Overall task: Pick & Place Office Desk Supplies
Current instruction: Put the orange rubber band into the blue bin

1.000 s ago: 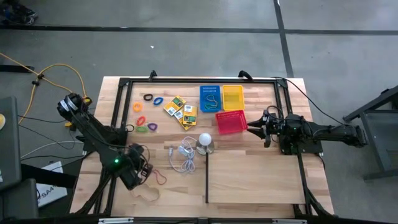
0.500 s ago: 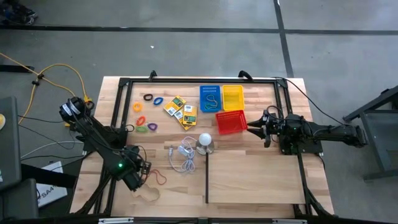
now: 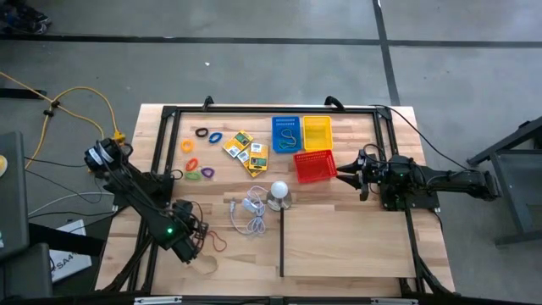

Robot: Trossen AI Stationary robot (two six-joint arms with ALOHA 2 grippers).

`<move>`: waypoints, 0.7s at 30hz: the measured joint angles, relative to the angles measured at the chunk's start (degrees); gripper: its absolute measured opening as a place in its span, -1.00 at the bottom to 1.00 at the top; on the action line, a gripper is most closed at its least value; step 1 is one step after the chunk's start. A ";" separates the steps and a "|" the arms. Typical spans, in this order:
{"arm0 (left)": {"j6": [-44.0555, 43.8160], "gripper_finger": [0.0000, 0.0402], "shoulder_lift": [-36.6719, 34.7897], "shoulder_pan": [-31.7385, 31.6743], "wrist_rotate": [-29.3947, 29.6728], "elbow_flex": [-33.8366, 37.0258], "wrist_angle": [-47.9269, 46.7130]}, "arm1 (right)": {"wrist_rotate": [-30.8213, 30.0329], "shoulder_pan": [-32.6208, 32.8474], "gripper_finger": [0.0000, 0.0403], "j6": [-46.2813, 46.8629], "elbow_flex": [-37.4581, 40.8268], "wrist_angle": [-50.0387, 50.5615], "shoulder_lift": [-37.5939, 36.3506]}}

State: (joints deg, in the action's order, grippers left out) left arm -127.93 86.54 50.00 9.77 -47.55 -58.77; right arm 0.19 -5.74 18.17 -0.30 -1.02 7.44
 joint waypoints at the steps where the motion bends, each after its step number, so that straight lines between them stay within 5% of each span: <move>1: 0.15 -0.72 0.45 0.00 0.01 0.00 0.22 | -0.02 0.02 -0.35 -0.02 0.00 0.00 0.00; 21: 1.11 -0.72 5.66 0.00 0.93 0.00 1.75 | 0.00 0.02 -0.35 0.00 0.00 0.00 0.00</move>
State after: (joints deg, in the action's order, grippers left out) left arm -126.82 92.20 50.00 10.70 -47.55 -57.01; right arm 0.19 -5.72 18.17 -0.30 -1.02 7.44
